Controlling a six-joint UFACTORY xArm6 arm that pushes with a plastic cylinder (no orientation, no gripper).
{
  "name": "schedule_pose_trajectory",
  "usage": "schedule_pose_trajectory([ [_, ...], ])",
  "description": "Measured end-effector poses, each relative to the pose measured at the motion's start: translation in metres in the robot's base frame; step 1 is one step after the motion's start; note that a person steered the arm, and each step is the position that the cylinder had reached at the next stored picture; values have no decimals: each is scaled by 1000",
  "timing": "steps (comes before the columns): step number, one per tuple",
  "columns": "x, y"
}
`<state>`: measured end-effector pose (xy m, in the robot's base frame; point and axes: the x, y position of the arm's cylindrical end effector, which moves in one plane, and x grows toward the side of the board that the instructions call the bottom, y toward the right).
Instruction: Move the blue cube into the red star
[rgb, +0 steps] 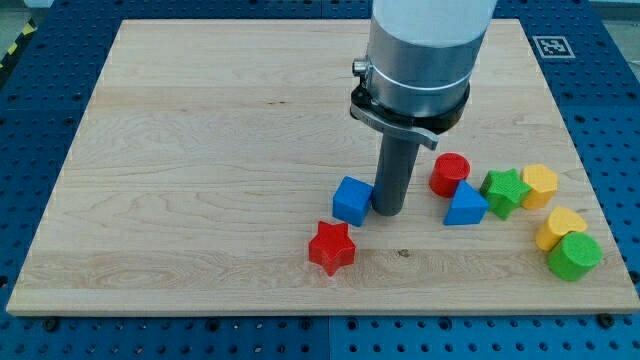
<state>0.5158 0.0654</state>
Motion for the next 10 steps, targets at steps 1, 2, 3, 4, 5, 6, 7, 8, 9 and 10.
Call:
schedule_pose_trajectory([
  [1,-2,-12],
  [2,-2,-30],
  [3,-15,-37],
  [4,-44,-42],
  [5,-47,-77],
  [6,-38,-83],
  [7,-20,-82],
  [8,-16,-80],
  [9,-62,-69],
  [10,-62,-45],
])
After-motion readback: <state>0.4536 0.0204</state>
